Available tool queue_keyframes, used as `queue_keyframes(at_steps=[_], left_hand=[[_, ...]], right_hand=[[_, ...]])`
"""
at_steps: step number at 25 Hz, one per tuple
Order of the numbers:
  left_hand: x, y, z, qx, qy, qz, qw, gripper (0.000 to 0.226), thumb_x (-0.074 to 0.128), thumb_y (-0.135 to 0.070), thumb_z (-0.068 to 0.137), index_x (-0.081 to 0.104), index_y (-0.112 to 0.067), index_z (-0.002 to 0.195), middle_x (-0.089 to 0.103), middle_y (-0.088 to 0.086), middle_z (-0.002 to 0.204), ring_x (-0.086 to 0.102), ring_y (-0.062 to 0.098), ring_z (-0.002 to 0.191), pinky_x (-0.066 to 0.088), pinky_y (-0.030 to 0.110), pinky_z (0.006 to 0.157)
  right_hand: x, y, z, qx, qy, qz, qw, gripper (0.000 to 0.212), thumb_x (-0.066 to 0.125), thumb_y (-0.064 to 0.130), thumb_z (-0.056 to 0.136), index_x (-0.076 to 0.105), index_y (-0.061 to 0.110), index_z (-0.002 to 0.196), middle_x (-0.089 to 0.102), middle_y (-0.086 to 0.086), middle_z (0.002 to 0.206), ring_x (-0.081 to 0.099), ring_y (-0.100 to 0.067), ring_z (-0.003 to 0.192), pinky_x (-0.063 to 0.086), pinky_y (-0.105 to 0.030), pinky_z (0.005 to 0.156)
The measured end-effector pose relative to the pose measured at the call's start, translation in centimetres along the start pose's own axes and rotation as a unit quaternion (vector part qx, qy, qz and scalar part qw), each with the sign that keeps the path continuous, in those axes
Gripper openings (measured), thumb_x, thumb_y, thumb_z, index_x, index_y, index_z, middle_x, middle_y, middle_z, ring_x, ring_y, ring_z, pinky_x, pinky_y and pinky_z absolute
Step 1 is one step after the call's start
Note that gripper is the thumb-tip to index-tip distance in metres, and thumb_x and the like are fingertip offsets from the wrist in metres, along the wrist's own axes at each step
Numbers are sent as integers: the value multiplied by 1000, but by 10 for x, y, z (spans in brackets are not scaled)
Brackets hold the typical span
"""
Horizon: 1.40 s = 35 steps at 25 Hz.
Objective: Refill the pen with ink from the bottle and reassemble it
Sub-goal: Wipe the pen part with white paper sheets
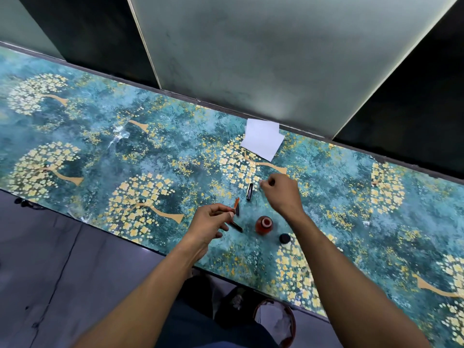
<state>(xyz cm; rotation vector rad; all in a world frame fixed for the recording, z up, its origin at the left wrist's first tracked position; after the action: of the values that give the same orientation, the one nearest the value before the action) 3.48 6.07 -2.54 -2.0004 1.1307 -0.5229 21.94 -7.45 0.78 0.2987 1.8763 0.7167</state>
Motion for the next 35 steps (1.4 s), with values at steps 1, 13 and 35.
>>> queue_keyframes(at_steps=[1,13,35], left_hand=[[-3,-3,2,4,0,-3,1000,7,70,-11,86,76,-9,90,70,8,79,56,18,61,41,30,56],[-29,-23,23,21,24,-10,999,8,70,-16,87,78,-17,87,72,3,80,55,15,62,40,29,60],[-40,-45,32,13,84,5,996,9,69,-11,86,77,-13,85,70,1,74,52,13,58,38,27,59]], right_hand=[[-3,-1,16,10,-8,7,1000,32,64,27,93,57,11,67,60,-4,63,53,-21,61,37,-33,56],[29,-2,127,-30,-43,-244,968,30,64,17,91,59,9,120,59,-15,118,60,-34,102,51,-40,79],[38,-43,129,308,-125,120,936,58,82,46,76,60,7,113,68,-18,115,66,-38,98,53,-52,90]])
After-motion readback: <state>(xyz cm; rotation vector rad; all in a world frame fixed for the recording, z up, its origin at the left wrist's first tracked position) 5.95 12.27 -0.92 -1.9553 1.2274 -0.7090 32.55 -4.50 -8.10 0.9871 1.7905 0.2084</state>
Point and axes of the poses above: each hand's wrist, its own z-axis towards the middle knuckle, its own x-axis out of the palm, y = z × x, the point moved 8 cm from there along z, towards the middle knuckle
